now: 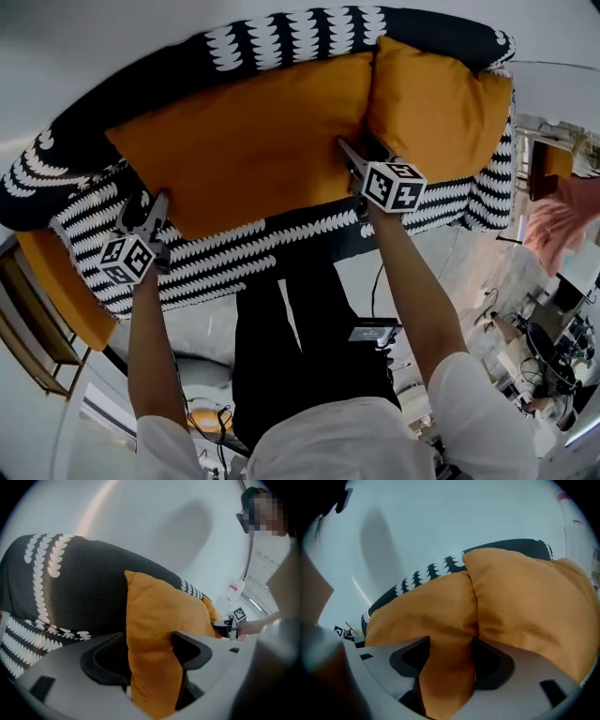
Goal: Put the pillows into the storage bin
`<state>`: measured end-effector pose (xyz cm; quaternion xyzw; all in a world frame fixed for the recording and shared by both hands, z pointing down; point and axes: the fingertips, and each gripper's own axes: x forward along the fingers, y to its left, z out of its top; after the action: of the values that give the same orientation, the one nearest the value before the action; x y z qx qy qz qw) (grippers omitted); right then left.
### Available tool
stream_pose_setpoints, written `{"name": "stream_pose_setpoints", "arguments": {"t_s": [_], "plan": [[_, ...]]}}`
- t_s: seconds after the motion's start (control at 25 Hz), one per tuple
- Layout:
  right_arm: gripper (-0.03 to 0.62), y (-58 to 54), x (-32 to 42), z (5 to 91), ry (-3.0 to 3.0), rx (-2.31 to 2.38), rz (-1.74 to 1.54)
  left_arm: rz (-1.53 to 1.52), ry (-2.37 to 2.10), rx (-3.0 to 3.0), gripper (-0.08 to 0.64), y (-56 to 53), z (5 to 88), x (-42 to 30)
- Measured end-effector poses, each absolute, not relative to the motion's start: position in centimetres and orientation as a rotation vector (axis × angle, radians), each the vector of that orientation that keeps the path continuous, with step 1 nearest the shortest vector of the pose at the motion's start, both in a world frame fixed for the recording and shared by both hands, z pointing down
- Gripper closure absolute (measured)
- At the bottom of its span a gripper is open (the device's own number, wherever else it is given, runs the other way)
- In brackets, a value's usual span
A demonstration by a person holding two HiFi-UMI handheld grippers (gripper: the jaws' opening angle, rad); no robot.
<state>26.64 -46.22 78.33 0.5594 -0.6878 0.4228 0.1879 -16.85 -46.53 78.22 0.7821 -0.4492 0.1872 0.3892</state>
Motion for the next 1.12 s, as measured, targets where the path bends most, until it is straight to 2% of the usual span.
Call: {"name": "stream_pose_setpoints", "arguments": {"t_s": [0.32, 0.44, 0.64, 0.8, 0.88, 0.92, 0.96, 1.12], "plan": [[0.295, -47.7, 25.4, 80.5, -1.823, 1.517, 1.118, 0.495, -1.117, 1.993, 0.232, -47.7, 79.1, -17.0], [0.295, -48.3, 26.2, 81.4, -1.817, 1.513, 1.121, 0.475, -1.09, 1.99, 0.268, -48.3, 80.1, -15.4], [0.331, -48.6, 25.6, 82.5, -1.817, 1.481, 1.196, 0.48, -1.053, 1.99, 0.38, -48.3, 80.3, -14.2], [0.393, -48.7, 25.2, 82.9, -1.846, 1.447, 1.229, 0.436, -1.034, 1.991, 0.444, -47.9, 79.5, -13.8], [0.453, -48.4, 24.9, 82.8, -1.885, 1.434, 1.222, 0.406, -1.027, 2.0, 0.462, -47.3, 79.1, -13.7], [0.516, -48.3, 24.7, 82.6, -1.911, 1.431, 1.214, 0.39, -1.025, 2.002, 0.463, -47.0, 78.9, -13.8], [0.549, -48.1, 24.6, 82.3, -1.936, 1.433, 1.21, 0.374, -1.025, 2.002, 0.463, -46.8, 78.6, -13.8], [0.56, -47.5, 25.4, 80.7, -2.008, 1.463, 1.216, 0.338, -1.031, 2.012, 0.472, -45.9, 77.0, -13.5]]}}
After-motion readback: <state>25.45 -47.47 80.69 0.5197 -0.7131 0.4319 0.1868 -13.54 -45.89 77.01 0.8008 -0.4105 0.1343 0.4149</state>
